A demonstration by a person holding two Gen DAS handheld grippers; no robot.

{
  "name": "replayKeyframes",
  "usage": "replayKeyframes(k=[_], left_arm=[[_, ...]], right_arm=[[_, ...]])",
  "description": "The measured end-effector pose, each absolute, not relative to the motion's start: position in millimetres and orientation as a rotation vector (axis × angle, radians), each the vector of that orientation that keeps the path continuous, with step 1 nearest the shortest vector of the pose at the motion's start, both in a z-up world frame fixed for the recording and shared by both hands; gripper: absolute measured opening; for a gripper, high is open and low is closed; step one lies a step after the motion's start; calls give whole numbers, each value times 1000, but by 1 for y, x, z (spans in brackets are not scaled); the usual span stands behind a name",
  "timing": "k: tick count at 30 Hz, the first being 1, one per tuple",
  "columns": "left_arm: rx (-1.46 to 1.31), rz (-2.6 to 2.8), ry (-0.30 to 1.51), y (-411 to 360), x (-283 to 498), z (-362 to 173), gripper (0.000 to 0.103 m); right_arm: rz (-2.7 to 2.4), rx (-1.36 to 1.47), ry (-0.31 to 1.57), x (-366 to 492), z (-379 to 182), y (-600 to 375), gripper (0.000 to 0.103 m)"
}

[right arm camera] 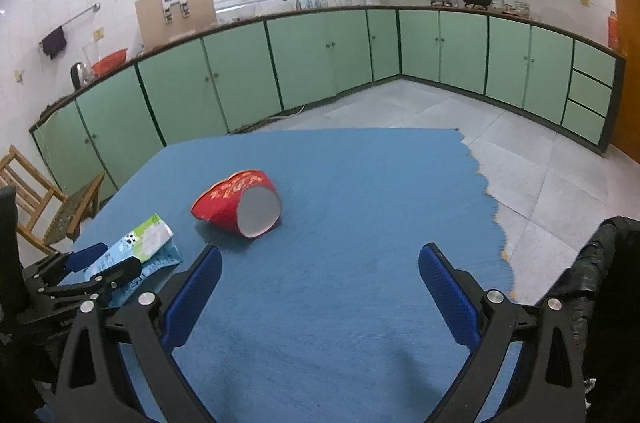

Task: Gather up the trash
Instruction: 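Grasp the milk carton with the left tool while the right tool grasps the red cup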

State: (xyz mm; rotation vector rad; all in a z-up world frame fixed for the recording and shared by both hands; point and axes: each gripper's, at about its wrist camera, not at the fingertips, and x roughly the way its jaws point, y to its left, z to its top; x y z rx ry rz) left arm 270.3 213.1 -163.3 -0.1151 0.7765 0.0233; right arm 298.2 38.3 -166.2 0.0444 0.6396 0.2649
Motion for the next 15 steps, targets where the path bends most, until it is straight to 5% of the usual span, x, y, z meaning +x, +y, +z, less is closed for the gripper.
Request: replayKeyframes(k=[15], left_arm=[[-134, 48, 809, 228, 283, -163, 80]], right_arm=[[295, -3, 650, 310, -171, 59, 97]])
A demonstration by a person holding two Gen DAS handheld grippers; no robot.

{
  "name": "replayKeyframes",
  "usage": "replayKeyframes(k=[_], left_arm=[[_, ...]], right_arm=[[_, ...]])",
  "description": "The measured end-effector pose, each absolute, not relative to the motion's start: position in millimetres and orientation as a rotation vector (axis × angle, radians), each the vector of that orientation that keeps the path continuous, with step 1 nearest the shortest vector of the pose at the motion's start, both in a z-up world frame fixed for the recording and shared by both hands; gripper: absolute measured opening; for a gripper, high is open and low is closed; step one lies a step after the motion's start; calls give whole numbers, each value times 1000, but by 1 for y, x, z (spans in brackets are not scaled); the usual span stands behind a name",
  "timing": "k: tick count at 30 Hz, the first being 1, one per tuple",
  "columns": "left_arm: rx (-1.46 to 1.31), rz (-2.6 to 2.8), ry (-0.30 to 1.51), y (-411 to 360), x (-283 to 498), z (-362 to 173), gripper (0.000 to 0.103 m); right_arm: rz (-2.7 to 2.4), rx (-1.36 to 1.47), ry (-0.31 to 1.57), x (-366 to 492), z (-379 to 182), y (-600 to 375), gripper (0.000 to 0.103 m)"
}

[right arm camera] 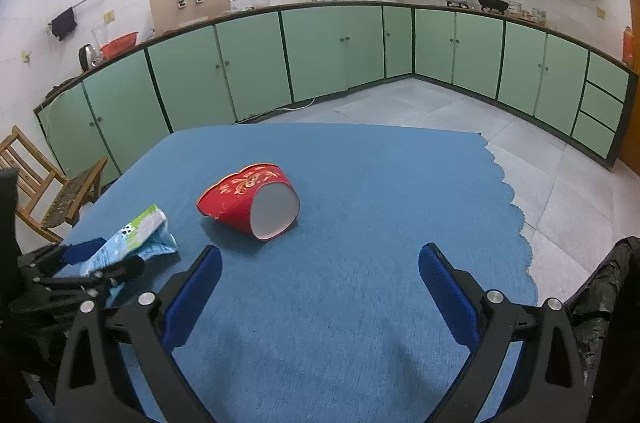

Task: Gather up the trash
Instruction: 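Grasp the milk carton with the left tool while the right tool grasps the red cup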

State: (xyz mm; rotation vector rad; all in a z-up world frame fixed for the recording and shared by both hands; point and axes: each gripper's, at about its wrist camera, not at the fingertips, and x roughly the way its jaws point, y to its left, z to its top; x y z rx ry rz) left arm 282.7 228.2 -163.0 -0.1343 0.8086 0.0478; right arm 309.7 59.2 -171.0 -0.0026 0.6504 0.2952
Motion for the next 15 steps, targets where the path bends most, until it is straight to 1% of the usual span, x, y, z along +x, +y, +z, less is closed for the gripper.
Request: replayKeyframes(k=[7, 15], left_arm=[[-123, 28, 823, 223, 287, -164, 80], [-169, 21, 870, 227, 287, -180, 80]], right_arm=[[306, -6, 656, 309, -175, 62, 97], [306, -9, 661, 310, -177, 61, 97]])
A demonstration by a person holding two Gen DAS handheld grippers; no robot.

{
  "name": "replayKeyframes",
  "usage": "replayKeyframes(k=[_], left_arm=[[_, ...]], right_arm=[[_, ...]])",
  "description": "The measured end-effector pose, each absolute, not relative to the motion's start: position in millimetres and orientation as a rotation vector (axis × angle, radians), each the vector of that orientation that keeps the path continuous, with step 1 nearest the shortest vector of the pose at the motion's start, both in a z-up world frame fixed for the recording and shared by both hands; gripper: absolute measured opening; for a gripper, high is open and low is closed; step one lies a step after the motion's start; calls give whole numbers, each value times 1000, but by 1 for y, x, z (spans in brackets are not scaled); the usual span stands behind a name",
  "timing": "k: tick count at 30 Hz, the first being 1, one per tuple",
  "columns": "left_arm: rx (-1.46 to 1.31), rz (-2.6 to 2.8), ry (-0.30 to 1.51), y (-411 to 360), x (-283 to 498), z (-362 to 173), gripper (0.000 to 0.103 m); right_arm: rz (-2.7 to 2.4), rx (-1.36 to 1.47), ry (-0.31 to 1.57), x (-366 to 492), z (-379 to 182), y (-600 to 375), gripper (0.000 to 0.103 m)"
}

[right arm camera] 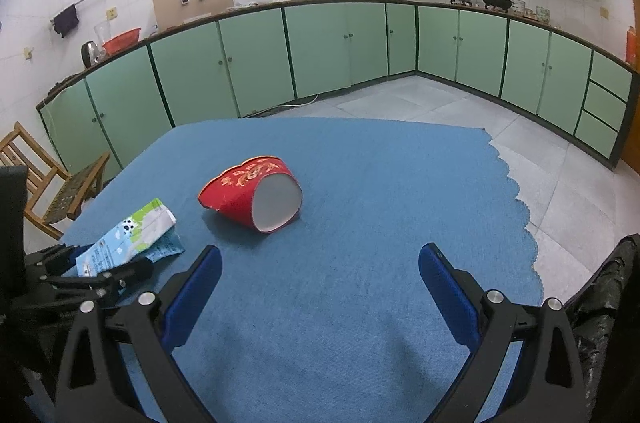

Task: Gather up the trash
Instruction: 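Grasp the milk carton with the left tool while the right tool grasps the red cup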

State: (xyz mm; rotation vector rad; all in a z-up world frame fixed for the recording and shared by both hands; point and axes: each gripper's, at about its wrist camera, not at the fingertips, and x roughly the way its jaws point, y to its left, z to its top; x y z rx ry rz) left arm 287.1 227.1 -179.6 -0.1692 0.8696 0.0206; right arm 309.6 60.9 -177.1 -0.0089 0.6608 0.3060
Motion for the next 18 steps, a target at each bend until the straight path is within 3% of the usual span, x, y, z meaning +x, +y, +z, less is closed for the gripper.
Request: replayKeyframes(k=[3, 4, 6, 18], left_arm=[[-182, 2, 868, 229, 286, -180, 64], [-187, -13, 868, 228, 286, -180, 46], [-201, -21, 865, 226, 286, -180, 34], [-190, 80, 785, 231, 295, -166, 33]], right_arm=[[305, -6, 663, 310, -178, 60, 97], [305, -4, 664, 311, -179, 60, 97], [308, -1, 665, 312, -179, 60, 97], [377, -36, 645, 339, -176, 87, 97]])
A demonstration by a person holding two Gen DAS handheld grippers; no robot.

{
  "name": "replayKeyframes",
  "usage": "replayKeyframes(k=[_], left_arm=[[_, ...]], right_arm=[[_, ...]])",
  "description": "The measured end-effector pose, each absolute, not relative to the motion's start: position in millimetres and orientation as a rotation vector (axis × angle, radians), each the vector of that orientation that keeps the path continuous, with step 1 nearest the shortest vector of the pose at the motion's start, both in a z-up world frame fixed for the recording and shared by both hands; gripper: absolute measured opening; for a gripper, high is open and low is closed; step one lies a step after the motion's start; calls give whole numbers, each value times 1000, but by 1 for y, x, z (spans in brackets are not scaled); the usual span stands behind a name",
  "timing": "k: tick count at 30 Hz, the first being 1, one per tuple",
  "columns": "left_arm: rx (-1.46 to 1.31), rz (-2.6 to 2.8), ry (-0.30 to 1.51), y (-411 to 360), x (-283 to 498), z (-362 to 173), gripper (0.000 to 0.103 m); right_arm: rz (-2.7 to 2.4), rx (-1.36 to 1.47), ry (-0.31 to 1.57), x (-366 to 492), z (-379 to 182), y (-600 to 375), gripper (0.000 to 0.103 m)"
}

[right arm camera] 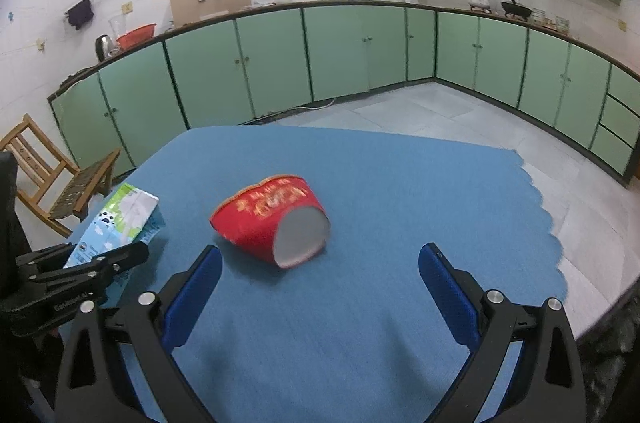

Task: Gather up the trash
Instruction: 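Grasp the milk carton with the left tool while the right tool grasps the red cup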

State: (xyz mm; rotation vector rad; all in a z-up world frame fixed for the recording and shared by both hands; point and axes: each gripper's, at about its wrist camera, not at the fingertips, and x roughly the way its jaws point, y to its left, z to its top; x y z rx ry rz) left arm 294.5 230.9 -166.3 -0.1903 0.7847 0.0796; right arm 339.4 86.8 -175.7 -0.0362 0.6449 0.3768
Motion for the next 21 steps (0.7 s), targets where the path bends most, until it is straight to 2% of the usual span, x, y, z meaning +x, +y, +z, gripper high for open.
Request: replayKeyframes(k=[15, 18, 20, 21], left_arm=[[-226, 140, 828, 249, 312, -173, 33], [-227, 138, 833, 250, 315, -174, 34], [-229, 138, 835, 250, 315, -174, 34], [-226, 137, 838, 249, 316, -174, 34]], right_arm=[[484, -77, 789, 389, -199, 121, 95], [511, -86, 825, 393, -204, 126, 86], [532, -89, 835, 393, -205, 127, 75], [540, -86, 838, 393, -205, 127, 74]])
